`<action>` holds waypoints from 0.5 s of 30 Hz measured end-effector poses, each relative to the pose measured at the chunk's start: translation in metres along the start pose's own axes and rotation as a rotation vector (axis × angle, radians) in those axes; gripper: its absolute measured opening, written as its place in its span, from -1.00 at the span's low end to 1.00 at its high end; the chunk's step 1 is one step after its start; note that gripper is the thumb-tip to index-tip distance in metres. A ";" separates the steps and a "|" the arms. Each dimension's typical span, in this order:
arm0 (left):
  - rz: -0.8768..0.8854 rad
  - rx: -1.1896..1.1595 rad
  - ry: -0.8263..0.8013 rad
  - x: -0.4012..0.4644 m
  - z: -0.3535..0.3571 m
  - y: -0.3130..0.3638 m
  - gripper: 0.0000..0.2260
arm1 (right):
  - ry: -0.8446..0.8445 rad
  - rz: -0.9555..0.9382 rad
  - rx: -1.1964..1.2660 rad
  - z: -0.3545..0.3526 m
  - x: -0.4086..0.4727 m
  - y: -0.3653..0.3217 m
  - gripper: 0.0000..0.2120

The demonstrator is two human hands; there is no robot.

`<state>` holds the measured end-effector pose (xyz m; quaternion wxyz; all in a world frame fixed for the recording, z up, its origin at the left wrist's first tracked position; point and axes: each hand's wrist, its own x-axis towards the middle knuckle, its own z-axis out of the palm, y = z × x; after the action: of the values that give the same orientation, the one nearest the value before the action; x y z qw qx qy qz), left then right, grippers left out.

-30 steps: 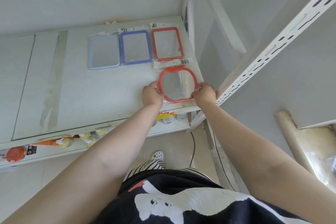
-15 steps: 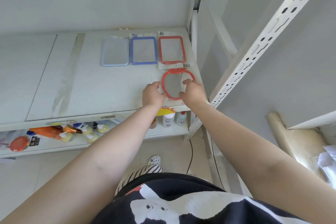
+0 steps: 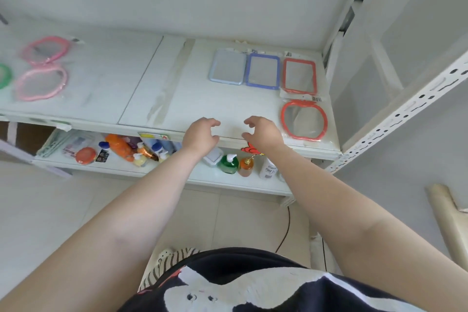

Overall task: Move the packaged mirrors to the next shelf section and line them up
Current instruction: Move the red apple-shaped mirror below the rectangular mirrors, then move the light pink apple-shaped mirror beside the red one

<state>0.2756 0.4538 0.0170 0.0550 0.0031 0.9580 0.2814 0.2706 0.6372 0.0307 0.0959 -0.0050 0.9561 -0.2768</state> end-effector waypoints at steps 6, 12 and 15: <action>-0.043 -0.017 0.024 -0.014 -0.054 -0.090 -0.66 | -0.031 -0.017 -0.006 0.060 0.009 -0.079 -0.65; -0.100 -0.011 0.072 -0.029 -0.131 -0.217 -0.66 | -0.086 -0.015 -0.012 0.154 0.013 -0.197 -0.68; -0.136 -0.028 0.093 -0.030 -0.167 -0.267 -0.67 | -0.104 -0.018 0.014 0.185 0.021 -0.250 -0.67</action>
<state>0.2947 0.1377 0.0157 0.0293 -0.0760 0.9535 0.2901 0.2734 0.3262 0.0067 0.1432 -0.0272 0.9477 -0.2838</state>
